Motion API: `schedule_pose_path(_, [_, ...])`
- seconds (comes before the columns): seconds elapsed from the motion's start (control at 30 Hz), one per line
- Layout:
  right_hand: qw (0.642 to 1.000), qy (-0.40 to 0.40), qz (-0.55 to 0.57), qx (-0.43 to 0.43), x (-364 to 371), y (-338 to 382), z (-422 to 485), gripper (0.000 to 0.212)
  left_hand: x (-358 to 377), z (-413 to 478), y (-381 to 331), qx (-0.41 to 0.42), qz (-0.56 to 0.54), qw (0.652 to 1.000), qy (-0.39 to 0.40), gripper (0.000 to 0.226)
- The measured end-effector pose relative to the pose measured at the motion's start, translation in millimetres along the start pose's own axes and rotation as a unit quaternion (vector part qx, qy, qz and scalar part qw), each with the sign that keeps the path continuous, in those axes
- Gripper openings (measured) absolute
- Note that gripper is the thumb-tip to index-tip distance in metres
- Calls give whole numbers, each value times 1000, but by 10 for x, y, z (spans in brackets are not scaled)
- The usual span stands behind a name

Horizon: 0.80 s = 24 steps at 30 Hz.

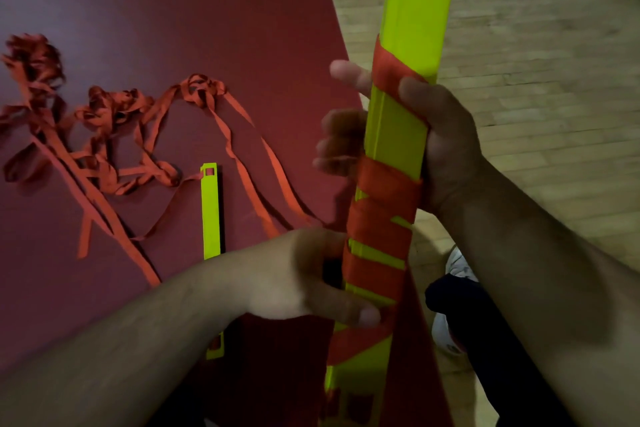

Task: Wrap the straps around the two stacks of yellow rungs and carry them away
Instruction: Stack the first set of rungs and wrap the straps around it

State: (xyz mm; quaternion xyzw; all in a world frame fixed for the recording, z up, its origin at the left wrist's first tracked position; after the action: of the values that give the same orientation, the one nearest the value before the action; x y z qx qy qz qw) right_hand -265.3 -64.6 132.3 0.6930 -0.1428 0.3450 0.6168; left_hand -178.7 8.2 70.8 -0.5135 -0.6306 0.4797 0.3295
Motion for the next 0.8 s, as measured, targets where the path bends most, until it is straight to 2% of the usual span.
schedule_pose_path(0.1, [999, -48, -14, 6, -21, 10, 9, 30, -75, 26, 59, -8, 77, 997, -19, 24])
schedule_pose_path(0.17, [994, -99, -40, 1, -99, 16, 12, 18, -164, 45, 142, -27, 155, 986, -52, 20])
schedule_pose_path(0.27, [976, -190, -103, -17, -255, 22, 8, 2, -224, 75, 276, -56, 216, 972, -73, 34])
schedule_pose_path(0.4, [938, -299, -166, -61, -458, 76, -47, 16, -257, 92, 364, -85, 281, 953, -79, 38])
schedule_pose_path(0.5, [920, -337, -186, -77, -536, 115, -64, 18, -314, 74, 418, -113, 341, 930, -77, 34])
schedule_pose_path(0.6, [907, -353, -214, -85, -577, 166, -71, 13, -373, 53, 432, -127, 418, 896, -82, 50])
schedule_pose_path(0.73, [894, -376, -223, -95, -597, 219, -90, 15, -338, 25, 390, -120, 379, 914, -83, 51])
schedule_pose_path(0.8, [887, -384, -234, -99, -609, 224, -104, 14, -336, 23, 326, -107, 399, 902, -126, 59])
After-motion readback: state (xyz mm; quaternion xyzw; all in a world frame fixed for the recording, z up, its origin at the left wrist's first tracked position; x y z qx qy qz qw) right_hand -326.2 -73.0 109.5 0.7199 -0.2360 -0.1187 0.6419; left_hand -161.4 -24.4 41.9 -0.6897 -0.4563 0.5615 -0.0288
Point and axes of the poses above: each hand's wrist, its own z-axis towards the middle knuckle, its own x-axis out of the palm, y = z × x, the point moved 9 cm from there along z, towards the middle knuckle, and after that the axes turned 4 degrees about z, right-handed, at the moved point
